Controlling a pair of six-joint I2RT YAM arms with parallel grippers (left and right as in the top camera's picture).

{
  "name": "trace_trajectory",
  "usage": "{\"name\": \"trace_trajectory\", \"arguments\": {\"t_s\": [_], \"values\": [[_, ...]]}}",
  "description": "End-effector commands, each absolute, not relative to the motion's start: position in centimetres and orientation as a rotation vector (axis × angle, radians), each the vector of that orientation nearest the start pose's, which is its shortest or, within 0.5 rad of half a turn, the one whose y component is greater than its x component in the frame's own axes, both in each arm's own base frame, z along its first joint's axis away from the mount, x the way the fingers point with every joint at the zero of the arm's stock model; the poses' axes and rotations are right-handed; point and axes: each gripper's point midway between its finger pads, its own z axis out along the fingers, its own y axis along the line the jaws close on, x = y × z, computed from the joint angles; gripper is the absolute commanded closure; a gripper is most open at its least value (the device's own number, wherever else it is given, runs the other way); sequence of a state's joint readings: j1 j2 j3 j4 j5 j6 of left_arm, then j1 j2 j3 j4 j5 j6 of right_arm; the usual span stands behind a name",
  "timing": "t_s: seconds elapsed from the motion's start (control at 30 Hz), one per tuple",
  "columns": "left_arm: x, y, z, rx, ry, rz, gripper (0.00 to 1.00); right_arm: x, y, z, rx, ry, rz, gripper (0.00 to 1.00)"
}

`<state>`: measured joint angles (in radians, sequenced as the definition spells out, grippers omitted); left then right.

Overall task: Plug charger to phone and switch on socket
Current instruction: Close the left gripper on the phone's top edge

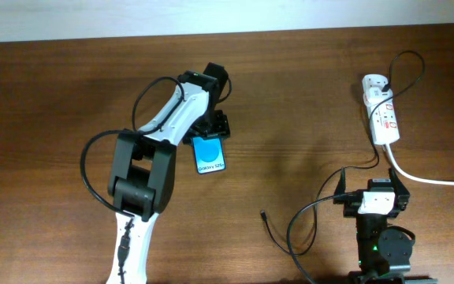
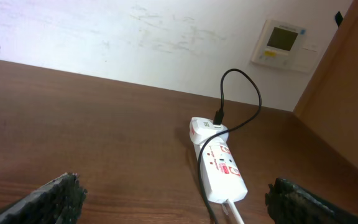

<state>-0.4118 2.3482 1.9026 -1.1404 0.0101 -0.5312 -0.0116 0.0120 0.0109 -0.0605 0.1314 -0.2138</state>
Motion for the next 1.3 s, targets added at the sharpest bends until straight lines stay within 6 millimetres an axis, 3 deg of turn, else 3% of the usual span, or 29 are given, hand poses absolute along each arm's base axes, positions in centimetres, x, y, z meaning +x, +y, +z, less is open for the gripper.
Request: {"name": "trace_trajectory", "arguments": {"t_s": [0.0,0.33,0.53,0.77,0.87,1.23,1.27], "values": [[42.5,-18.0,1.5,-0.192,3.113,-0.007,0.21,24.4,-2.8,15.8,-0.057,1.647,-0.294,0.02],[43.1,-18.2,2.2,-0.186,3.092,-0.021,0.2,24.4,-2.8,15.8,-0.057,1.647,-0.294,0.02],[42.5,-19.2,0.8,-0.145,3.092,-0.023,0.19,24.4,-2.8,15.8,-0.057,1.647,-0.294,0.02],[43.0,-19.0,0.0,-0.146,3.06,-0.004,0.18,24.4,-2.8,15.8,-0.057,1.646,-0.294,0.02],[42.4,-19.0,-0.5,-0.136,3.078,0.009,0.01,24.4,-2.8,15.8,-0.057,1.646,-0.294,0.02],[39.6,-19.7,-2.3,-0.152,3.171,-0.025,0.01,24.4,-2.8,15.8,-0.057,1.647,-0.294,0.01],[39.5,-19.5,-2.4,-0.188,3.169,-0.011,0.04,24.4,-2.8,15.8,-0.057,1.647,-0.294,0.02]]}}
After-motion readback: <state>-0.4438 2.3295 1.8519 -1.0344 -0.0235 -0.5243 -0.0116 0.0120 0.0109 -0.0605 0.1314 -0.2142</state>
